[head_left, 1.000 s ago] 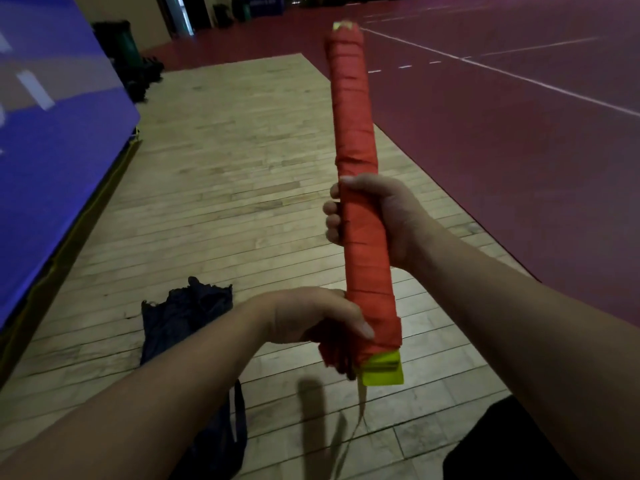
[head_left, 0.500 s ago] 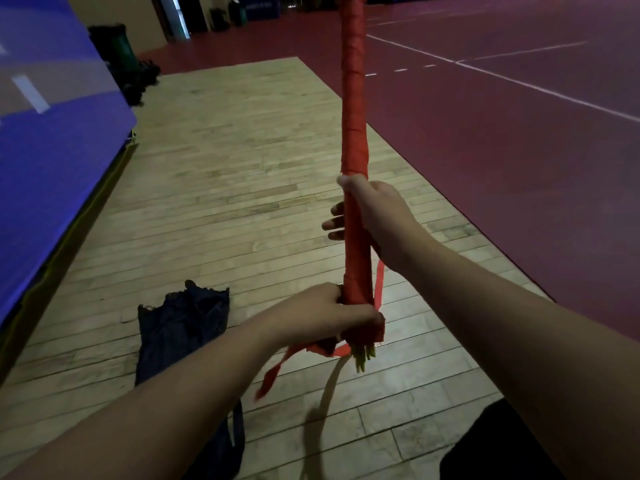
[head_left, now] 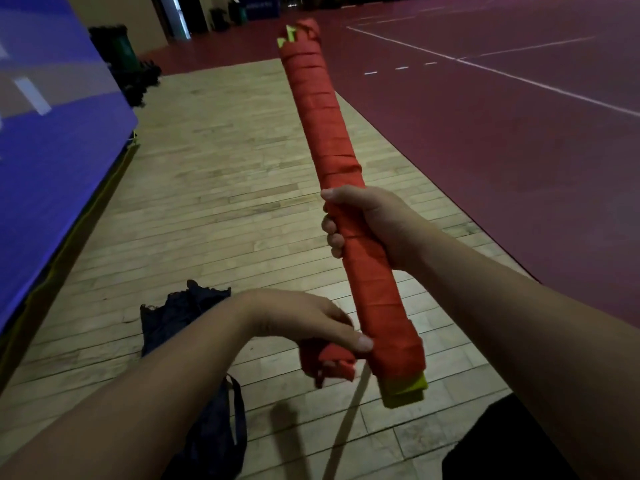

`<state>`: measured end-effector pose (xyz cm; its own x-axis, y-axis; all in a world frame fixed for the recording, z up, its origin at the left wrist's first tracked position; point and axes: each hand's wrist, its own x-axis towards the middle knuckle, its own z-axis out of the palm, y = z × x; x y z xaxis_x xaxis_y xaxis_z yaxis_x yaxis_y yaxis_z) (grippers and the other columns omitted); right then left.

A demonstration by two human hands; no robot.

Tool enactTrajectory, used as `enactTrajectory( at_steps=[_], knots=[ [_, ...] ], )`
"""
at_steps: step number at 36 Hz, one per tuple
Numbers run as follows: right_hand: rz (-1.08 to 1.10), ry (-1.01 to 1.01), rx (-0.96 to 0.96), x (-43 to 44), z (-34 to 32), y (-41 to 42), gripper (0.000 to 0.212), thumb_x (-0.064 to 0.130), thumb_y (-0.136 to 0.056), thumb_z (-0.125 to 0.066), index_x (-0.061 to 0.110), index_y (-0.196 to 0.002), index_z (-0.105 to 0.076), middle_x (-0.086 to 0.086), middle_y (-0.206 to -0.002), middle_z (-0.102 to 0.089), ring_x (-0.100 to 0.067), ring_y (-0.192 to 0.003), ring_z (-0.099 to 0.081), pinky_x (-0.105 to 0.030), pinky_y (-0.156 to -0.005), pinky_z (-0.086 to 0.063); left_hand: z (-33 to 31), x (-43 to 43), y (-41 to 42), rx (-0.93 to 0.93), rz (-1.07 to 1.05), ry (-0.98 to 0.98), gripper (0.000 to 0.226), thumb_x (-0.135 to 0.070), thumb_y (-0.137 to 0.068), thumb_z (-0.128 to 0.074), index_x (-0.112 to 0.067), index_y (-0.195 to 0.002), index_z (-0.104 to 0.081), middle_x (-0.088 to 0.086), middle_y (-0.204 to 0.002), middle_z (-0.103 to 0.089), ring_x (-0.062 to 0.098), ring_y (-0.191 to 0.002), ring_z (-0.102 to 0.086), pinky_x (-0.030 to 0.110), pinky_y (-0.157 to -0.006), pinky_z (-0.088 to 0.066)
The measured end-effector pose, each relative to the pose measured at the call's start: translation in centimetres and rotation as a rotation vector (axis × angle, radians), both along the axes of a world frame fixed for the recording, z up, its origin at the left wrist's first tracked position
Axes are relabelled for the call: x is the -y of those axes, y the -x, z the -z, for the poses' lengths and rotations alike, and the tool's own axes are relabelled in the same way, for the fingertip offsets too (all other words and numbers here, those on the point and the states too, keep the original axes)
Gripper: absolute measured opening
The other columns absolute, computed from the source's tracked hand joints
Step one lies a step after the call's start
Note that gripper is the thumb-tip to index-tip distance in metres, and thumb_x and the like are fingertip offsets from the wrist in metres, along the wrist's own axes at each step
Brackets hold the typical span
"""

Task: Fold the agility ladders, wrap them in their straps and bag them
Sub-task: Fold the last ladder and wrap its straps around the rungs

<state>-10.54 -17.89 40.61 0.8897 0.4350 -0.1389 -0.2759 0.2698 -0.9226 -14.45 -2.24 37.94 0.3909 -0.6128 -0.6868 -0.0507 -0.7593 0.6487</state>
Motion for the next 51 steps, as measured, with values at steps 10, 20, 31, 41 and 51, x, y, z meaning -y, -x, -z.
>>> enactTrajectory(
  at_steps=[10,20,31,41,51],
  knots=[
    [0.257,0.236,0.214,-0.4,-0.1,-0.1,0.063,0.061,-0.099,-0.047,0.001,-0.103,-0.064,-0.017,-0.071,-0.060,-0.025,-0.052,-0.059,-0.032,-0.054,-0.052,-0.6,-2.2,-1.8,0.238,-0.194,0.036,0.016,-0.017,-0.096,-0.062,-0.006,-0.107,-0.064,0.004,-0.079,-0.067,0.023,-0.076,-0.072,0.036,-0.079,-0.061],
    [-0.023,-0.005,-0.026,0.2,-0.2,-0.9,0.041,0.049,-0.087,-0.069,0.018,-0.113,-0.060,-0.011,-0.082,-0.046,-0.024,-0.072,-0.048,-0.033,-0.069,-0.049,-0.5,-3.0,-2.0,0.290,-0.273,0.195,0.014,-0.009,-0.096,-0.061,-0.002,-0.108,-0.065,0.008,-0.076,-0.064,0.020,-0.069,-0.068,0.032,-0.069,-0.055],
    [-0.096,0.013,-0.003,0.4,0.8,-0.8,0.018,0.013,-0.084,-0.068,0.011,-0.096,-0.055,-0.004,-0.073,-0.055,-0.013,-0.062,-0.058,-0.028,-0.058,-0.056,-0.9,-3.4,-1.8,0.023,-0.161,0.150,0.022,-0.017,-0.099,-0.059,0.001,-0.111,-0.063,0.012,-0.078,-0.069,0.025,-0.067,-0.068,0.033,-0.067,-0.057],
    [0.111,0.407,0.250,0.9,1.6,-1.2,0.044,-0.008,-0.088,-0.066,0.005,-0.125,-0.047,-0.023,-0.109,-0.071,-0.036,-0.080,-0.071,-0.046,-0.073,-0.062,-0.8,-3.9,-2.4,0.163,-0.229,-0.097,0.021,-0.020,-0.099,-0.056,-0.003,-0.099,-0.067,0.003,-0.068,-0.067,0.018,-0.061,-0.067,0.028,-0.063,-0.054],
    [0.113,0.188,-0.072,-0.4,0.9,-1.2,0.051,0.062,-0.099,-0.044,0.017,-0.112,-0.064,-0.010,-0.090,-0.062,-0.023,-0.080,-0.058,-0.032,-0.075,-0.051,-0.4,-4.2,-3.1,0.279,-0.466,0.206,0.016,-0.011,-0.100,-0.054,-0.001,-0.098,-0.067,0.005,-0.067,-0.062,0.018,-0.060,-0.062,0.031,-0.065,-0.051]
  ],
)
